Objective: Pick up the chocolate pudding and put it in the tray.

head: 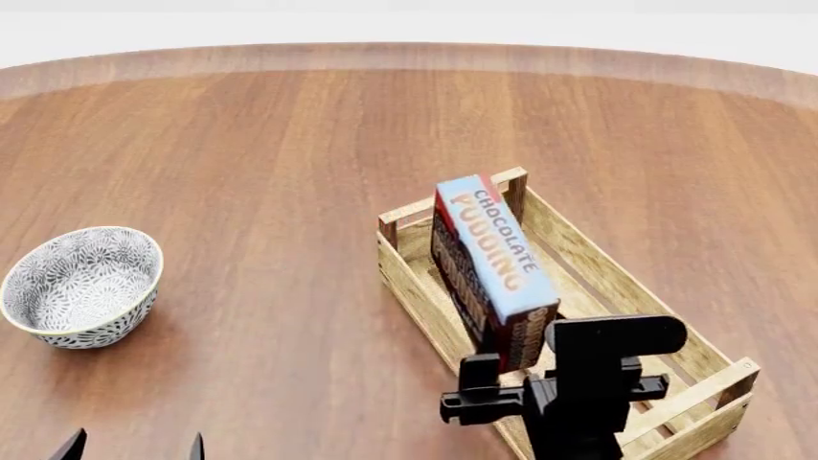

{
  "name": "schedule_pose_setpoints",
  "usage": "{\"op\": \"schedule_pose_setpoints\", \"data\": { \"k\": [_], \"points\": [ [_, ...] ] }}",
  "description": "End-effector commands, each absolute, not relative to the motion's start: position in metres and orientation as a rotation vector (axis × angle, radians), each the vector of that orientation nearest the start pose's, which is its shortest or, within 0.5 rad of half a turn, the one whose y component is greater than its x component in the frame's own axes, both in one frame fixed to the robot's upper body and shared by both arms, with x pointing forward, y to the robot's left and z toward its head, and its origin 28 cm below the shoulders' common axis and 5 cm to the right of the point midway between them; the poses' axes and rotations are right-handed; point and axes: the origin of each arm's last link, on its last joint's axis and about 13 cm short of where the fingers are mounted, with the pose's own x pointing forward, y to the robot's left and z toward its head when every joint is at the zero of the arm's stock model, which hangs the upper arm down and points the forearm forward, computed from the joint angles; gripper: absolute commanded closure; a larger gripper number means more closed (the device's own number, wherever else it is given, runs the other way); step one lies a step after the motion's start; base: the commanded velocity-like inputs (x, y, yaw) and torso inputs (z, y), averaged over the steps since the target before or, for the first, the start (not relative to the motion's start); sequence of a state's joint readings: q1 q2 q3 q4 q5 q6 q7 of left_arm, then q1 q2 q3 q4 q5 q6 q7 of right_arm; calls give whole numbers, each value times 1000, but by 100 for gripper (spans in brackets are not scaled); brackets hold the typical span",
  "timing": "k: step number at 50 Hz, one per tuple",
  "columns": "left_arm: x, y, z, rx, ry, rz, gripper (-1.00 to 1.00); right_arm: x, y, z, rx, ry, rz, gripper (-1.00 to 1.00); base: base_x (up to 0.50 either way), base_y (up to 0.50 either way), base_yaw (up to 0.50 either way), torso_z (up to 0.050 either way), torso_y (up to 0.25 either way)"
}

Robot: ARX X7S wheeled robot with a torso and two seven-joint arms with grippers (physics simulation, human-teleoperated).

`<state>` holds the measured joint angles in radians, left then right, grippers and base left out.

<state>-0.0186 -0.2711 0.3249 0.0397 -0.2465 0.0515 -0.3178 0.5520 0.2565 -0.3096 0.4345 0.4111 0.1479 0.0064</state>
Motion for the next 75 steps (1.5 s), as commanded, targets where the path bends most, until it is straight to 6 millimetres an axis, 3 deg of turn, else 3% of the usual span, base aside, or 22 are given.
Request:
{"op": "schedule_pose_setpoints", "data": {
  "k": [1, 31, 57, 58, 75],
  "points": [
    [205, 204, 19, 8, -25, -7, -100, 329, -138, 54, -3, 94, 86, 100, 0, 0, 0, 0, 0],
    [205, 203, 18, 10, -23, -8, -100, 344, -159, 32, 7, 108, -124, 100, 0, 0, 0, 0, 0],
    [206, 204, 18, 8, -21, -12, -100, 349, -155, 21, -7, 118, -148, 100, 0, 0, 0, 0, 0],
    [206, 204, 18, 8, -21, -12, -100, 350, -155, 22, 3, 114, -161, -100, 0, 0, 0, 0, 0],
    [205, 203, 18, 9, -23, -16, -100, 348, -154, 20, -4, 120, -136, -100, 0, 0, 0, 0, 0]
  ]
}}
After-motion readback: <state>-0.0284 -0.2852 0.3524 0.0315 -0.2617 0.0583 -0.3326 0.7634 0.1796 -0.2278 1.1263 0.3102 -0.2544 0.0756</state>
